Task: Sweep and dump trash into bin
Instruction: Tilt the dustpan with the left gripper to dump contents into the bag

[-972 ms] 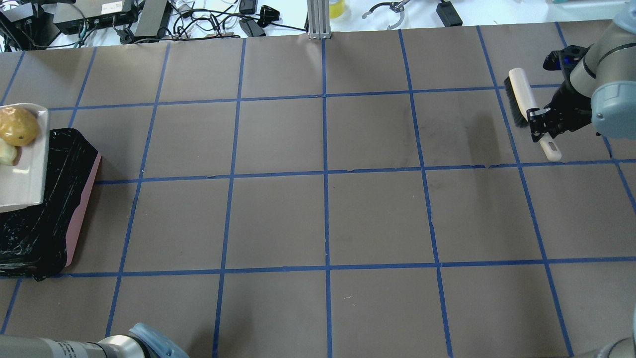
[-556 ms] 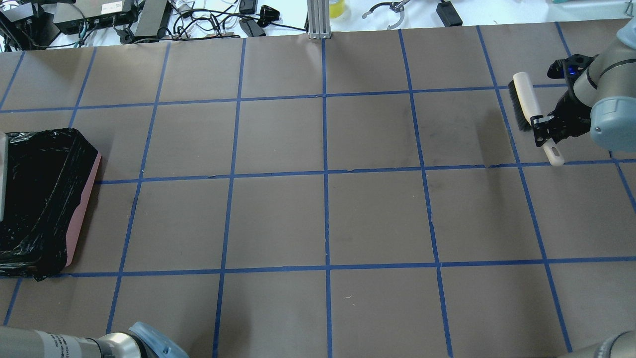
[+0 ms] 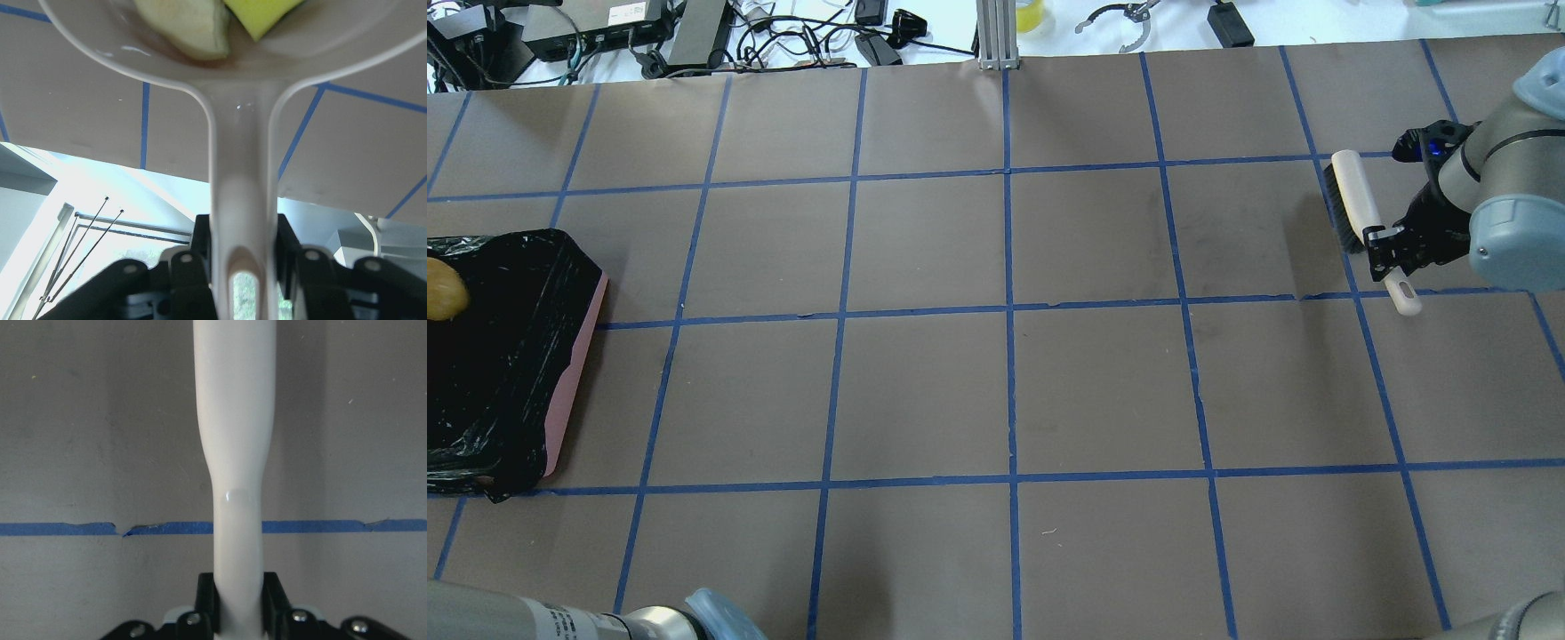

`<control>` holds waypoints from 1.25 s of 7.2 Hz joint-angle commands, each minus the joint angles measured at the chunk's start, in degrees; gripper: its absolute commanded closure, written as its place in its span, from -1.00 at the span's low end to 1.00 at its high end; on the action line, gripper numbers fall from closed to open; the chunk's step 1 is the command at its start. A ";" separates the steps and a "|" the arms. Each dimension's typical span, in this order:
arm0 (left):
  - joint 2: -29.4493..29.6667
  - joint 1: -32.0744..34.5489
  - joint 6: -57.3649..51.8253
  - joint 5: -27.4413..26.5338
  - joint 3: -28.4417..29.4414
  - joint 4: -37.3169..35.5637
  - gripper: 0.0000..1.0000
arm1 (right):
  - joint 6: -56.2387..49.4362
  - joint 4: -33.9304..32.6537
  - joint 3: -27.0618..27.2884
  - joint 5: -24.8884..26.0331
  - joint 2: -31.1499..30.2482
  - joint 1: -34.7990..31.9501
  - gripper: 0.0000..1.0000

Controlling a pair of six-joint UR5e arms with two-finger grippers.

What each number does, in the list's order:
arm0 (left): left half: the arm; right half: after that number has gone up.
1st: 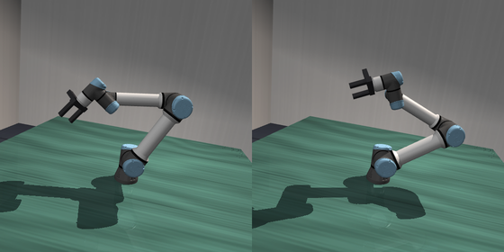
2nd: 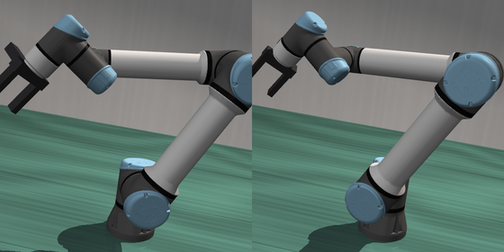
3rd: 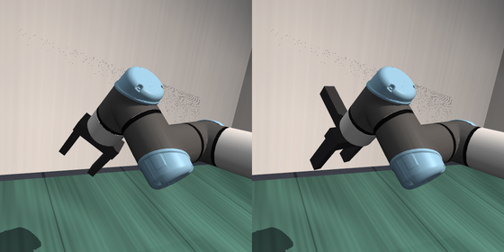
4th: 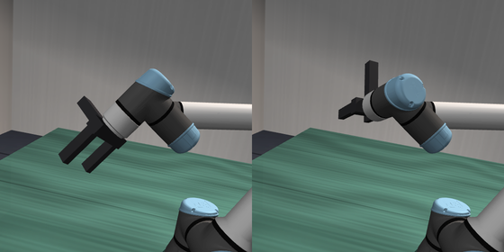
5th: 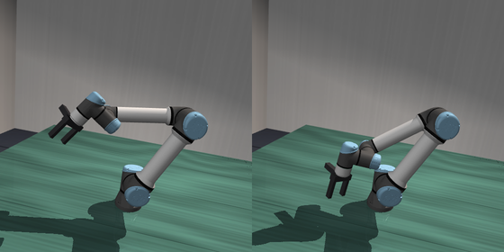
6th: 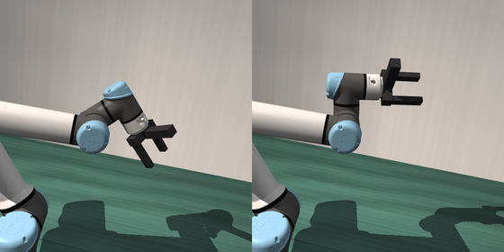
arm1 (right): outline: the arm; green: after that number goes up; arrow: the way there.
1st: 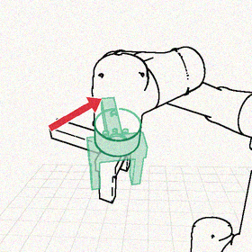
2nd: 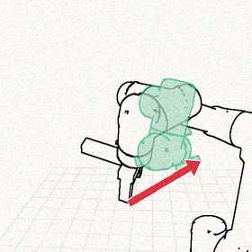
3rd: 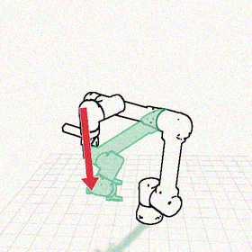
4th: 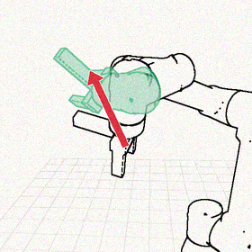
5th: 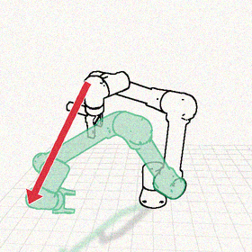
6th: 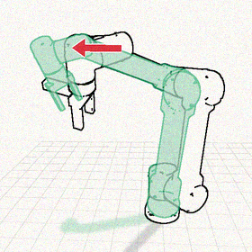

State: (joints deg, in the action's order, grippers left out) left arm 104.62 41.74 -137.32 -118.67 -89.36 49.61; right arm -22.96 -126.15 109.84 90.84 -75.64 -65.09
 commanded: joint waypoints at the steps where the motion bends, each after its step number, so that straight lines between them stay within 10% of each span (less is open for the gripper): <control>1: 0.05 3.43 -3.03 -6.13 -1.79 -4.24 1.00 | 0.81 0.03 0.20 0.04 0.05 -0.29 1.00; 3: -0.29 5.53 -7.40 -6.13 -1.09 -4.43 1.00 | 1.33 0.03 0.20 0.04 0.05 -0.65 1.00; 5: 2.50 9.39 -31.81 -5.96 -1.69 -26.20 1.00 | 2.65 -0.15 0.20 0.04 0.67 -1.00 1.00; 9: 4.97 20.10 -41.97 -9.79 -7.37 -52.08 1.00 | 3.62 -0.15 0.20 -1.54 0.93 -3.37 1.00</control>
State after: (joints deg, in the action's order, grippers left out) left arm 108.97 58.10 -176.34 -125.95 -93.22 6.76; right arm -19.84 -126.26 110.04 89.75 -74.84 -67.40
